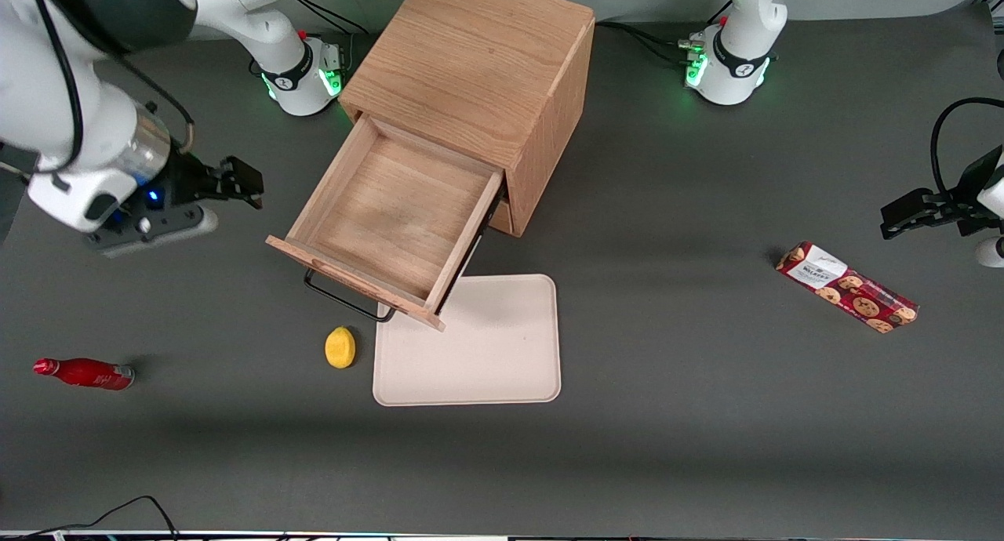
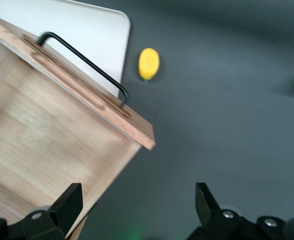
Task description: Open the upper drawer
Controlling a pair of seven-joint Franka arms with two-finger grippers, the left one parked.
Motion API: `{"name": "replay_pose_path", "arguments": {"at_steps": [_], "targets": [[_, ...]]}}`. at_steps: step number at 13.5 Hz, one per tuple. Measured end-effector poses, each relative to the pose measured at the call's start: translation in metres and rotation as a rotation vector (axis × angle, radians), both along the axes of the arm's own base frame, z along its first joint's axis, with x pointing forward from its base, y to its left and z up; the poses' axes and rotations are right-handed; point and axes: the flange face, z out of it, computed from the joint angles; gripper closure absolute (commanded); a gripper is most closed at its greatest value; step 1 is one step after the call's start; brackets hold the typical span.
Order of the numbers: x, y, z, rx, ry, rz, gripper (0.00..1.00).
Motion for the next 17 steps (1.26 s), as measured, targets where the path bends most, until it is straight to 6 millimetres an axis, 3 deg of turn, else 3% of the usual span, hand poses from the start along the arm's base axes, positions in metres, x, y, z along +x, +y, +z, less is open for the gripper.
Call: {"name": "replay_pose_path", "arguments": {"at_steps": [3, 6, 8, 10, 13, 17], "targets": [[-0.023, -0.054, -0.006, 0.013, -0.021, -0.073, 0.0], [-0.029, -0.111, -0.023, 0.034, -0.034, -0.106, 0.0], [-0.018, -0.137, -0.029, 0.03, -0.047, -0.154, 0.0], [0.007, -0.163, -0.029, 0.013, -0.069, -0.203, 0.0], [0.033, -0.171, -0.035, -0.005, -0.071, -0.22, 0.0], [0.036, -0.168, -0.031, -0.003, -0.078, -0.216, 0.0]]}}
